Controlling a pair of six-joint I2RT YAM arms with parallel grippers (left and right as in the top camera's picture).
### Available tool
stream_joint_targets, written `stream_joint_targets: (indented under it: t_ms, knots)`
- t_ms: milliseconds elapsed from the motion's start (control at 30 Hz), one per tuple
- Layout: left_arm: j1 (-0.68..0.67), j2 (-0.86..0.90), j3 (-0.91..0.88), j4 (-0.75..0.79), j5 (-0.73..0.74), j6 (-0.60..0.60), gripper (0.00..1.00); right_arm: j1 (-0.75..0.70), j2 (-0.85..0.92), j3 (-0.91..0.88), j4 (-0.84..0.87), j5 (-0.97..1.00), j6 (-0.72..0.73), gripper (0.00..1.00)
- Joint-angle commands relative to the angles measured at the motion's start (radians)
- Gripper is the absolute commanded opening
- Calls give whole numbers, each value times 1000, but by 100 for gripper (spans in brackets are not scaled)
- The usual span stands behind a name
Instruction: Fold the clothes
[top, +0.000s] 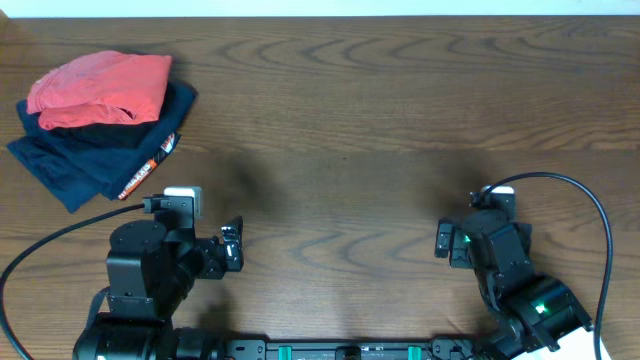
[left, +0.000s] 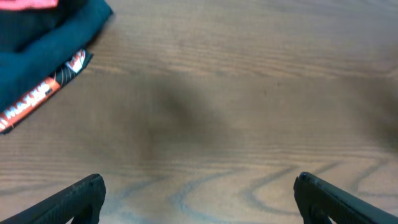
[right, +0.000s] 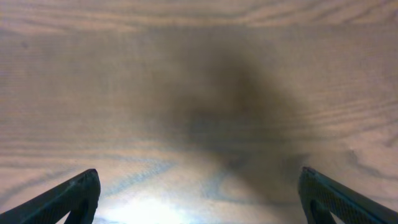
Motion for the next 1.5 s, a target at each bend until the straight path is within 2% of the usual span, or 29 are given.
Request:
stream_joint_targets:
  t_ms: [0, 233, 433, 500, 667, 867, 967, 1300, 1400, 1467]
  knots:
    - [2, -3, -1, -11, -8, -5, 98, 8, 3, -5, -25, 21, 16, 99]
    - [2, -3, -1, -14, -8, -5, 98, -3, -3, -5, -149, 22, 15, 99]
    - [2, -3, -1, -14, -8, -5, 98, -188, -69, -5, -140, -84, 13, 99]
    - [2, -3, -1, -14, -8, -5, 98, -267, -118, -5, -112, -151, -35, 99]
    - [2, -3, -1, -14, -8, -5, 98, -391, -278, -10, -8, -264, -282, 99]
    - [2, -3, -1, -14, -8, -5, 98, -439, -439, -27, 72, -259, -337, 99]
    - [2, -3, -1, -14, -8, -5, 98, -440, -502, -85, 179, -260, -337, 99]
    - [2, -3, -1, -14, -8, -5, 98, -440, -693, -482, 737, -289, -337, 99]
    - [2, -3, -1, -14, -8, -5, 98, -447, -720, -574, 847, -283, -337, 99]
    - [2, -3, -1, -14, -8, -5, 98, -448, -720, -578, 807, -290, -337, 99]
